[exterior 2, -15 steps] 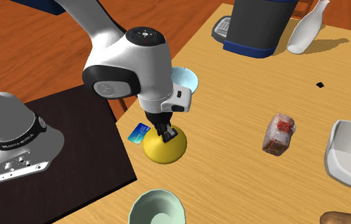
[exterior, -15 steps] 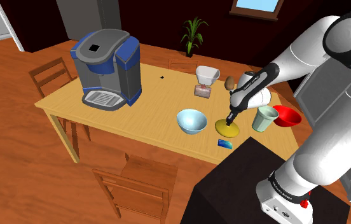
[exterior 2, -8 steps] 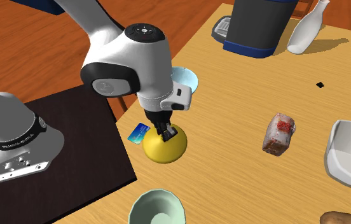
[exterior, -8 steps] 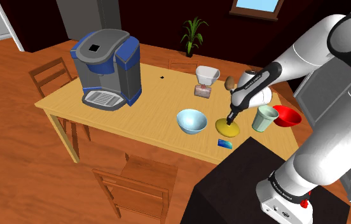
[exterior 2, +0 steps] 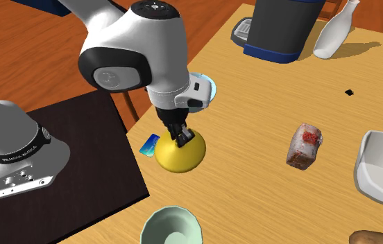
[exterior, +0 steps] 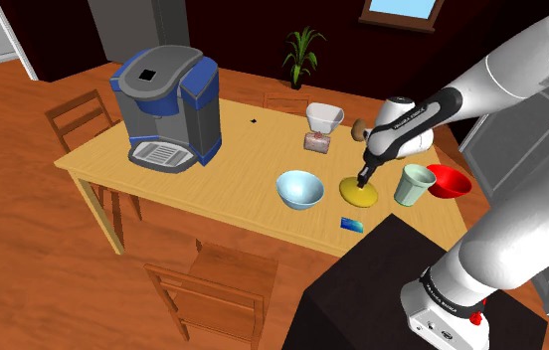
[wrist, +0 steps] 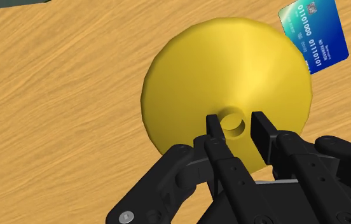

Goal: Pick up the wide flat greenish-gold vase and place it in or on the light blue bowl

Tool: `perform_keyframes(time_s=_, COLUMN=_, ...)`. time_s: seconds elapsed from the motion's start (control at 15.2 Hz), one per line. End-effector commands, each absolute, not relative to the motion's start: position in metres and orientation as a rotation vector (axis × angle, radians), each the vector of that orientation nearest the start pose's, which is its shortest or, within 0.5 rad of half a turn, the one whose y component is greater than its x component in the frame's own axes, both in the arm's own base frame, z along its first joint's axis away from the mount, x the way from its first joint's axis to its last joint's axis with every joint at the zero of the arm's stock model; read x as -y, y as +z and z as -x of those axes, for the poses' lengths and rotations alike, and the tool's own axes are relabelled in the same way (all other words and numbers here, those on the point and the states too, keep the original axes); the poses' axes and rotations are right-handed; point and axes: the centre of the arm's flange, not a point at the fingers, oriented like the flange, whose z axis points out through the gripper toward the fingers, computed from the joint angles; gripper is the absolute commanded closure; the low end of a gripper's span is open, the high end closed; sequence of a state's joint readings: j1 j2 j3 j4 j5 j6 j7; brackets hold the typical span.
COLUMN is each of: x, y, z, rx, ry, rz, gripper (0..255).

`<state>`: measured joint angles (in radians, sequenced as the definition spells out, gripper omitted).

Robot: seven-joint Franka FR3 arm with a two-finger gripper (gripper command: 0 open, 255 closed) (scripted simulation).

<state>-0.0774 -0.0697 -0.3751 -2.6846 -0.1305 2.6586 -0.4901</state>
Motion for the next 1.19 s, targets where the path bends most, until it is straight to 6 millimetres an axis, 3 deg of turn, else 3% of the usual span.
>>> perform_keyframes(time_s=0.0, x=0.176, y=0.269, z=-0.376, rx=0.243, ry=-0.029, rz=3.184, gripper=255)
perform_keyframes(time_s=1.12, x=0.176, y=0.359, z=-0.376, rx=0.243, ry=-0.029, rz=3.184, gripper=255)
